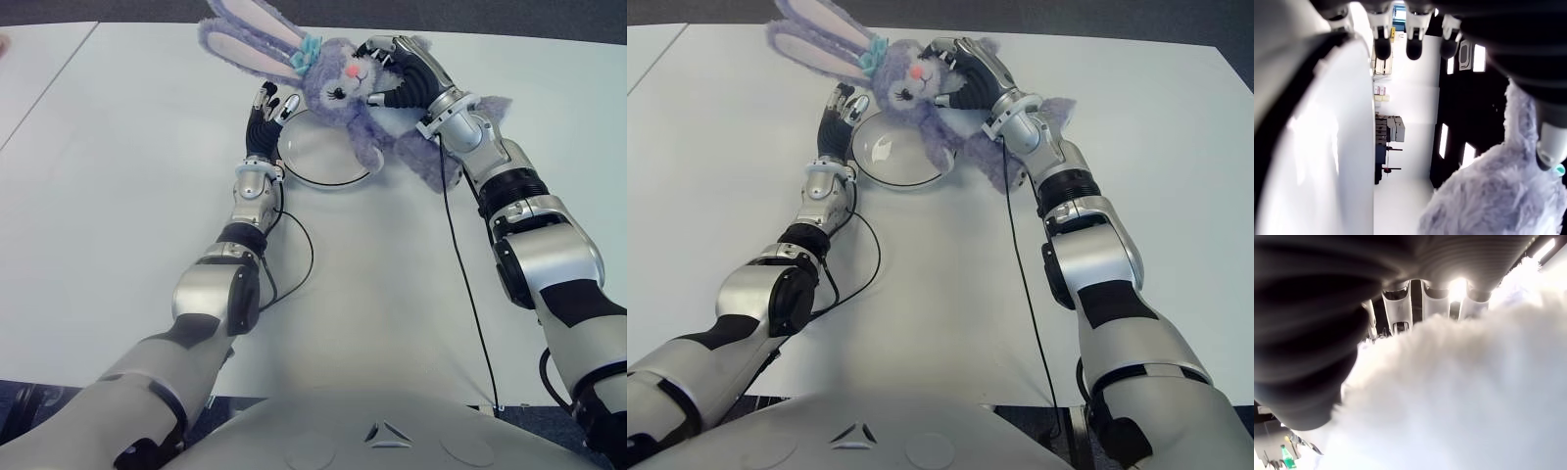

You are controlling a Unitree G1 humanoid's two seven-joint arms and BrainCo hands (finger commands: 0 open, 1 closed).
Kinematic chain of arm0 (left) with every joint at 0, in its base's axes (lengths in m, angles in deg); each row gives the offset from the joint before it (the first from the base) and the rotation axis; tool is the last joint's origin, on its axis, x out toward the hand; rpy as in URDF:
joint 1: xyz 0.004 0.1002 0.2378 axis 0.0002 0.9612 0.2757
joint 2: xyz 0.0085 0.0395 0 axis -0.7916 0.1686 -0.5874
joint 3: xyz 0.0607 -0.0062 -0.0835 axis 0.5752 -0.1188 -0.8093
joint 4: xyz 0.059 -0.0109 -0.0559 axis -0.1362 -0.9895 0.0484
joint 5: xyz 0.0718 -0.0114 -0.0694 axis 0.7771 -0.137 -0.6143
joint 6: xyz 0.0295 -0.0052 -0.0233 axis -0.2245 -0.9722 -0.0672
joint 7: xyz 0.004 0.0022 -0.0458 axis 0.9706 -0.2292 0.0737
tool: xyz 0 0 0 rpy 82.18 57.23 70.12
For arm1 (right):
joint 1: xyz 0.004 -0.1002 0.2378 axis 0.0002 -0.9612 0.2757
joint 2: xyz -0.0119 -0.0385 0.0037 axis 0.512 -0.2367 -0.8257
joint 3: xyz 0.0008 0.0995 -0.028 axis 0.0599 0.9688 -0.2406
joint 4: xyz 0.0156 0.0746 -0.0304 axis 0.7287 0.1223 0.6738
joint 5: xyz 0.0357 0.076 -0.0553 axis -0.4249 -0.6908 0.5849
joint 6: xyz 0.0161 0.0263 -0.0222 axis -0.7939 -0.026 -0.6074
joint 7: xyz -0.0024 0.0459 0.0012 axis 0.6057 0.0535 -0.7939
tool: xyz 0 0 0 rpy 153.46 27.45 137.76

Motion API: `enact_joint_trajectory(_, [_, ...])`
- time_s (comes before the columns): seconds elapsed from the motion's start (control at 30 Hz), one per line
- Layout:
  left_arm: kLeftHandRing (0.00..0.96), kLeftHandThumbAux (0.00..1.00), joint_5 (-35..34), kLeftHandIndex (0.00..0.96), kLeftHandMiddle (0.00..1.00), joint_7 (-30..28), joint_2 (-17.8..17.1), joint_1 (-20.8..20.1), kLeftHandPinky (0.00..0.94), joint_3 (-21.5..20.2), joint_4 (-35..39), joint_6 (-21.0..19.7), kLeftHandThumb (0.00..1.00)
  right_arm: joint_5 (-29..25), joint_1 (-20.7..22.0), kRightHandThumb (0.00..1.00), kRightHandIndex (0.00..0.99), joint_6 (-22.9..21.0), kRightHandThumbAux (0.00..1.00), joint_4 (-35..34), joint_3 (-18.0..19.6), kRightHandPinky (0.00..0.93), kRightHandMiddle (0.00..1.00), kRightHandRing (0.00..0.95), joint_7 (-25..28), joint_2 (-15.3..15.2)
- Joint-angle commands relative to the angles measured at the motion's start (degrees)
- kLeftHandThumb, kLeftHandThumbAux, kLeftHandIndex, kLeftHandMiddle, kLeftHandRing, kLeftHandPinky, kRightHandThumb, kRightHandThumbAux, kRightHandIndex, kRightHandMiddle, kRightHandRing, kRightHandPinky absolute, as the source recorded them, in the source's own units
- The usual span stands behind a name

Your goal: Put the doll into the plate.

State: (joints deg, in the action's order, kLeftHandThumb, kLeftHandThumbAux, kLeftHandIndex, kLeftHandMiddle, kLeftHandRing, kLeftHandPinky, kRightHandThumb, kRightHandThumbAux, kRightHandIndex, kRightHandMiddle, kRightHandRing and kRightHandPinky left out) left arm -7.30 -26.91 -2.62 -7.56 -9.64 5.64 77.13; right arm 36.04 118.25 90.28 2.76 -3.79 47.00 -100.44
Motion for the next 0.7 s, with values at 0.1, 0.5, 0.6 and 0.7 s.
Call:
enact_joint_trajectory(0.1, [0.005,0.546,0.24,0.0,0.015,1.97,4.81,14.94,0.007,0.03,-9.81,-9.91,0.0,1.56,4.4,0.438,0.808,2.07,0.833,1.52,-1.56,0.852,0.9,0.888,-1.65,2.56])
enact_joint_trajectory(0.5, [0.01,0.557,0.25,0.0,0.015,2.3,5.29,14.81,0.009,-0.03,-9.87,-9.95,0.0,1.27,6.19,0.462,0.794,1.55,0.821,2.2,-1.96,0.847,0.894,0.885,-1.11,3.45])
enact_joint_trajectory(0.6, [0.011,0.558,0.34,0.0,0.016,2.43,5.36,14.82,0.007,0.05,-9.89,-9.96,0.0,2.1,6.5,0.452,0.792,1.55,0.823,2.61,-2.61,0.836,0.891,0.882,-1.94,3.8])
enact_joint_trajectory(0.7, [0.011,0.558,0.53,0.0,0.016,2.61,5.45,14.82,0.006,0.22,-9.9,-9.93,0.0,3.1,6.79,0.43,0.789,1.69,0.829,2.94,-3.39,0.814,0.882,0.873,-2.87,4.2])
